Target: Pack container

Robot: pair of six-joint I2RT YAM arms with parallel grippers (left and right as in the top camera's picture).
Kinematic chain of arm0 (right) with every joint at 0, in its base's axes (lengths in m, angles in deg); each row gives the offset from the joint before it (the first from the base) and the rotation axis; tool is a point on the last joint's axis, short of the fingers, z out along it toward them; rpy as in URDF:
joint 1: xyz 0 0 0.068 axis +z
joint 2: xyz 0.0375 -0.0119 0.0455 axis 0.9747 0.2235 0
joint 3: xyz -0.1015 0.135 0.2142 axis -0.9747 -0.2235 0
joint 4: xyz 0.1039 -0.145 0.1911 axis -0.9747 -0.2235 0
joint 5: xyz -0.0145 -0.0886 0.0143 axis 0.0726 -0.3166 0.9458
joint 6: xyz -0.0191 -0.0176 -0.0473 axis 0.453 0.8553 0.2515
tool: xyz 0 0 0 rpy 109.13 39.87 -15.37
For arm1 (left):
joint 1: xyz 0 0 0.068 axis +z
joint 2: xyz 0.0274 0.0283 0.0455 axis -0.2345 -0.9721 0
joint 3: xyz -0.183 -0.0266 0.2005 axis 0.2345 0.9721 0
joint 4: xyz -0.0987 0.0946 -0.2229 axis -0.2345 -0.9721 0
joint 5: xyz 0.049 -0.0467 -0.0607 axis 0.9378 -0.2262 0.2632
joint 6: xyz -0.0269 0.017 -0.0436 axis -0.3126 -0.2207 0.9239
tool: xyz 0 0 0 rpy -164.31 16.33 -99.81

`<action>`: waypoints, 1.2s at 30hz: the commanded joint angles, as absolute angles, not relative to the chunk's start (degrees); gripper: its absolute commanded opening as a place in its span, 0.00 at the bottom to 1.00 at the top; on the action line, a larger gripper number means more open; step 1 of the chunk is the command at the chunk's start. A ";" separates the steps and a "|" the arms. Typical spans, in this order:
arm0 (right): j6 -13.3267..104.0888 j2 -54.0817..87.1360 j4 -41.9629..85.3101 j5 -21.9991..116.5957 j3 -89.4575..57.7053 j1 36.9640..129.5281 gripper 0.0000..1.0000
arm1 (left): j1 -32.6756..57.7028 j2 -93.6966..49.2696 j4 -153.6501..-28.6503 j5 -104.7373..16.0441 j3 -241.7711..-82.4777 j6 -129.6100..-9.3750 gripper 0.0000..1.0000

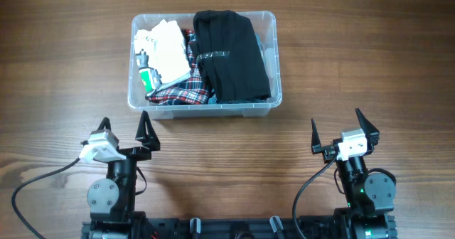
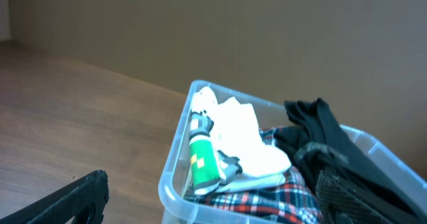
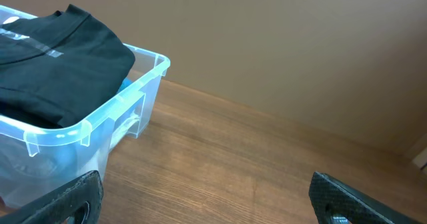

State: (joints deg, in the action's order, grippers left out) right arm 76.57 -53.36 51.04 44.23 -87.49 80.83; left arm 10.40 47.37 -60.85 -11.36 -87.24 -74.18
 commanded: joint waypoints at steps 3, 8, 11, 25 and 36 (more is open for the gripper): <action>77.27 -53.97 51.41 45.17 -87.91 80.48 1.00 | 11.87 48.99 -61.22 -13.70 -84.31 -76.85 1.00; 77.27 -53.97 51.41 45.17 -87.91 80.48 1.00 | 11.87 49.31 -60.87 -14.34 -82.59 -76.91 1.00; 77.27 -53.97 51.41 45.17 -87.91 80.48 1.00 | 11.87 49.31 -60.89 -14.32 -82.59 -77.07 1.00; 77.27 -53.97 51.41 45.17 -87.91 80.48 1.00 | 11.87 49.27 -60.82 -14.34 -82.59 -77.04 1.00; 77.27 -53.97 51.41 45.17 -87.91 80.48 1.00 | 11.87 49.27 -60.82 -14.34 -82.59 -77.04 0.99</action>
